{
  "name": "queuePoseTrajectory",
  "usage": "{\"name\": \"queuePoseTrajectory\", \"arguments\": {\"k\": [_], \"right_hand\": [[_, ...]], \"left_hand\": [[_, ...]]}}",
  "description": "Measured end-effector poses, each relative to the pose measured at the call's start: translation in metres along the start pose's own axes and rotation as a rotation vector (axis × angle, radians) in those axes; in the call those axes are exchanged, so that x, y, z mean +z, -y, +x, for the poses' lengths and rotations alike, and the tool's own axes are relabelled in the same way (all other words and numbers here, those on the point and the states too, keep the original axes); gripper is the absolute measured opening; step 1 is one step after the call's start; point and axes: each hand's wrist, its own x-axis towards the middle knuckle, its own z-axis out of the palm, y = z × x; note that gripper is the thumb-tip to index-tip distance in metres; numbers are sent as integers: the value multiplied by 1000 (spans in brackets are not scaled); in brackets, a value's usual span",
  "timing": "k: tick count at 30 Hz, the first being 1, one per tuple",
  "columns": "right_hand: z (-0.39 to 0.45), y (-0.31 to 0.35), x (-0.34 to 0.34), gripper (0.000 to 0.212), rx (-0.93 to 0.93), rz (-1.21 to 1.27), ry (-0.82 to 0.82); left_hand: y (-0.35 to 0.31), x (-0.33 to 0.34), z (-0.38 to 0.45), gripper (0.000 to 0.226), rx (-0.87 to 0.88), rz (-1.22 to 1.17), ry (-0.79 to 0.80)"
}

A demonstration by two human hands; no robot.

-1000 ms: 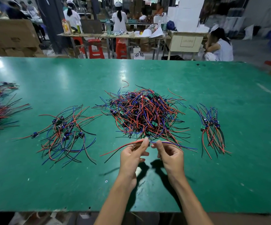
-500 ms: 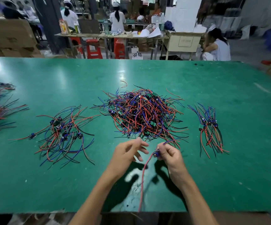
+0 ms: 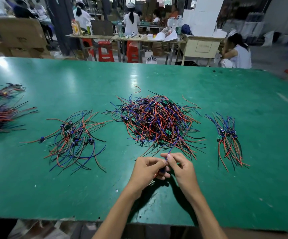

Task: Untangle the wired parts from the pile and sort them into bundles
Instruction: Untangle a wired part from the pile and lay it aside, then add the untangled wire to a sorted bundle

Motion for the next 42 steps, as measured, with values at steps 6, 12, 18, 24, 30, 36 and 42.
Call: {"name": "queuePoseTrajectory", "arguments": {"k": [6,12,18,24,30,36,42], "right_hand": [[1,-3,14,22,107,2,-40],[21,3,21,24,203,20,-156],[55,19,13,29,348,94,-354],[66,28,1,23,475,359,-374],[28,23,-5,41,227,96,-6],[24,19,-10,20,247,212,-140],[28,12,-20,19,304,352,-122]], "left_hand": [[14,7,1,28,61,76,-115],[15,9,3,25,49,40,-161],[17,11,1,28,52,92,-133],[20,8,-2,20,59,112,-117],[5,-6,4,20,-52,-123,3],[6,-23,-3,26,-108,-106,131],[12,-27,-7,26,-33,-116,134]]}}
